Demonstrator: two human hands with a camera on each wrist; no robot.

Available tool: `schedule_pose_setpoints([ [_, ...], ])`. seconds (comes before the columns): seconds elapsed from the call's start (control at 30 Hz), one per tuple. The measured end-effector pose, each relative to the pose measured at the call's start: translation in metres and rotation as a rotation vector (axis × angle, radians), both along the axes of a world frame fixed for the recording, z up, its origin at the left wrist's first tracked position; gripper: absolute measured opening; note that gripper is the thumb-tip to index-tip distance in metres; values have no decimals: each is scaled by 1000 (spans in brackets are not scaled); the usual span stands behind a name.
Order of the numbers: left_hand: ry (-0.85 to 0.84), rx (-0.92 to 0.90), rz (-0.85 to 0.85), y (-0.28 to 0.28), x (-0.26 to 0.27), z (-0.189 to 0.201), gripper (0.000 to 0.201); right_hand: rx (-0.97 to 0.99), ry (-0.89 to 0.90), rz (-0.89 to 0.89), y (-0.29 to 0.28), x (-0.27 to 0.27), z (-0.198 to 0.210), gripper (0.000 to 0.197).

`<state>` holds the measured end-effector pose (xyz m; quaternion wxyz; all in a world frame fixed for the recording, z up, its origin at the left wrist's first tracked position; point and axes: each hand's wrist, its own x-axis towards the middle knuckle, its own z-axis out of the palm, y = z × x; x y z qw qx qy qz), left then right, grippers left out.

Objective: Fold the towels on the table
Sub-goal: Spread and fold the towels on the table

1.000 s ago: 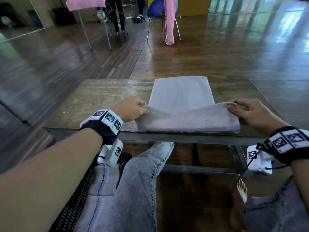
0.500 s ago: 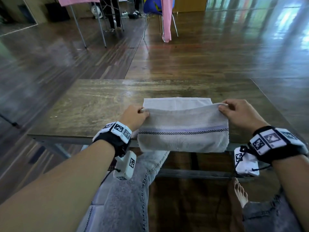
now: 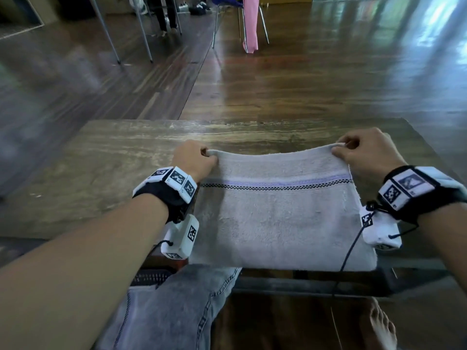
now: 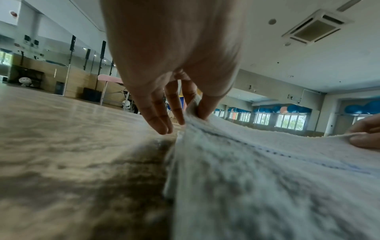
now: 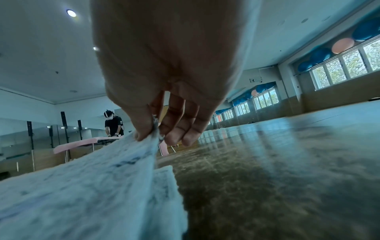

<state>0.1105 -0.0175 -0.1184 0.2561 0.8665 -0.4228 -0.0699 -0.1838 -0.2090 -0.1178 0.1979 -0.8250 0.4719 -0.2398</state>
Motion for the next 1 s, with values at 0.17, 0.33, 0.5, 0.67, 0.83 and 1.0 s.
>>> schedule_pose_setpoints([
  [0.17, -33, 51, -14, -25, 14, -17, 18, 46, 31, 1, -27, 9, -14, 9],
  [0.33, -60, 81, -112, -29, 14, -21, 21, 109, 193, 92, -30, 8, -20, 6],
  [0.5, -12, 63, -171, -23, 6, -9, 14, 142, 196, 152, -23, 6, -15, 11],
  [0.67, 36, 153, -158, -18, 2, 3, 14, 110, 185, 171, -13, 4, -13, 13],
  [0.83, 90, 155, -151, -10, 6, 16, 30, 112, 15, 153, -11, -10, -6, 12],
  [1.0, 115, 125, -164, 5, 10, 22, 36, 171, -103, 192, -6, -23, 6, 10],
])
